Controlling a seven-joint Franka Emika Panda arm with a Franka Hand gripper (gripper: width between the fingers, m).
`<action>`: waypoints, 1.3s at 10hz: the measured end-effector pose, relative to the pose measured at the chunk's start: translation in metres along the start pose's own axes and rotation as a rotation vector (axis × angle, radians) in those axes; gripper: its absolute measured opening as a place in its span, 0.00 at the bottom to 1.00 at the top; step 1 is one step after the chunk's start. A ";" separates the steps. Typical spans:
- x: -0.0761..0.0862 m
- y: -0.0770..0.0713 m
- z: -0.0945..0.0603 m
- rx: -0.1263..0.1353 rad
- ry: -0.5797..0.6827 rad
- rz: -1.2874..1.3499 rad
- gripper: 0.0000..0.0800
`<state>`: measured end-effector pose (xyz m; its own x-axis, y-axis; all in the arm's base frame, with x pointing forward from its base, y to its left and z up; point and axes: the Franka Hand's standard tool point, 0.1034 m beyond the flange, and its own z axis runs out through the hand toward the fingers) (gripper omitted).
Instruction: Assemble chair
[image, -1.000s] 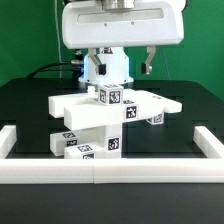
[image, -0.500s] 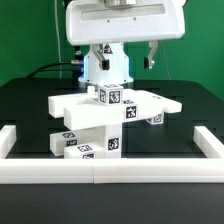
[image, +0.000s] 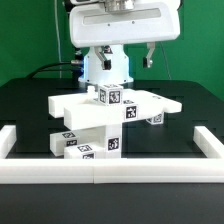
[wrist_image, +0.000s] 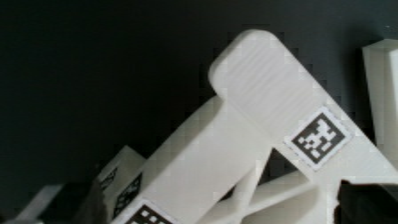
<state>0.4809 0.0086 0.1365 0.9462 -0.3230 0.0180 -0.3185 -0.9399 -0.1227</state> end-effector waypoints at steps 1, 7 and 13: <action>0.000 0.000 0.000 -0.001 -0.001 0.000 0.81; -0.058 -0.012 0.037 -0.012 -0.011 0.044 0.81; -0.064 -0.011 0.051 -0.035 0.014 0.020 0.81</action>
Offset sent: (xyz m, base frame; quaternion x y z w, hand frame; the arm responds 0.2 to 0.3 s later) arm -0.0470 0.0315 -0.0090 -0.0103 0.0014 0.0360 0.9993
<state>0.4269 0.0450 0.0861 0.9390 -0.3426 0.0299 -0.3390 -0.9366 -0.0887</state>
